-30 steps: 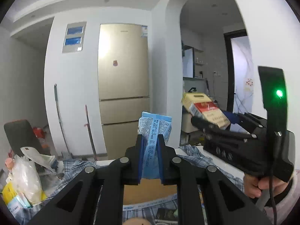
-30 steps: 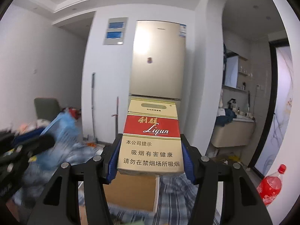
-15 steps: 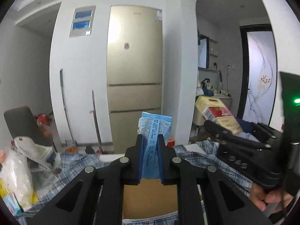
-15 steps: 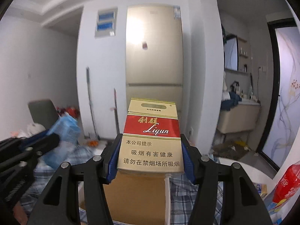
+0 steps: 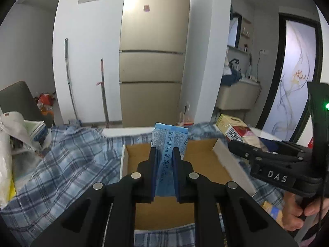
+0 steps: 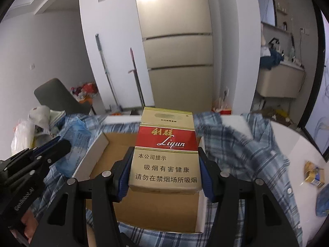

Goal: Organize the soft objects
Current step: 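Carry both items over the white box and release them inside, then withdraw both tools from the box and move back over the table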

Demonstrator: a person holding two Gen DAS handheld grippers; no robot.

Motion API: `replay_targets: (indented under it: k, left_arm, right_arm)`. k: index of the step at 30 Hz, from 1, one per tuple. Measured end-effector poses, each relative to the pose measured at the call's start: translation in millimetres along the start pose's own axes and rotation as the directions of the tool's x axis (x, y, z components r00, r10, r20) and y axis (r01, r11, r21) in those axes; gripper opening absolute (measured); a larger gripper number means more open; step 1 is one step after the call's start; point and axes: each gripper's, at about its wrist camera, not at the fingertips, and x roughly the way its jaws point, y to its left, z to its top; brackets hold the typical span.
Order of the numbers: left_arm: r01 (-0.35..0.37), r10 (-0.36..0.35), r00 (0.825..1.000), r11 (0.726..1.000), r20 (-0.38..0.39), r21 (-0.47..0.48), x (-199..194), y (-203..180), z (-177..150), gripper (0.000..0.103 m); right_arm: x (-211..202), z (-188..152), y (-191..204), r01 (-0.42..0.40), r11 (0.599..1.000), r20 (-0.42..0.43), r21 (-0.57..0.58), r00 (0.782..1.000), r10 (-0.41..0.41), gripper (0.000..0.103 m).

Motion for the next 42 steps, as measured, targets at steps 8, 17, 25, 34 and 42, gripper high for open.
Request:
replay_targets:
  k: [8, 17, 25, 34, 42]
  left_arm:
    - [0.032, -0.033, 0.993, 0.999, -0.116, -0.008, 23.9, 3.2, -20.2, 0.014]
    - [-0.006, 0.007, 0.973, 1.0, -0.233, 0.004, 45.6, 1.9, -34.1, 0.015]
    - [-0.025, 0.018, 0.965, 0.999, -0.261, -0.024, 48.6, 7.2, -36.9, 0.031]
    - [-0.035, 0.029, 0.993, 0.998, -0.116, -0.051, 11.9, 8.1, -18.3, 0.075]
    - [-0.059, 0.059, 0.998, 0.998, 0.023, 0.016, -36.2, -12.6, 7.4, 0.08]
  right_arm:
    - [43.2, -12.4, -1.8, -0.028, 1.0, -0.205, 0.01, 0.978, 0.03, 0.056]
    - [62.5, -25.2, -2.0, -0.017, 1.0, -0.317, -0.012, 0.948, 0.013, 0.056]
    - [60.7, -24.7, -2.9, -0.015, 1.0, -0.305, -0.007, 0.952, 0.012, 0.069]
    - [37.1, -6.8, -9.7, 0.002, 1.0, -0.207, 0.027, 0.978, 0.004, 0.075]
    - [-16.2, 17.8, -7.1, 0.02, 1.0, -0.06, -0.007, 0.998, -0.021, 0.077]
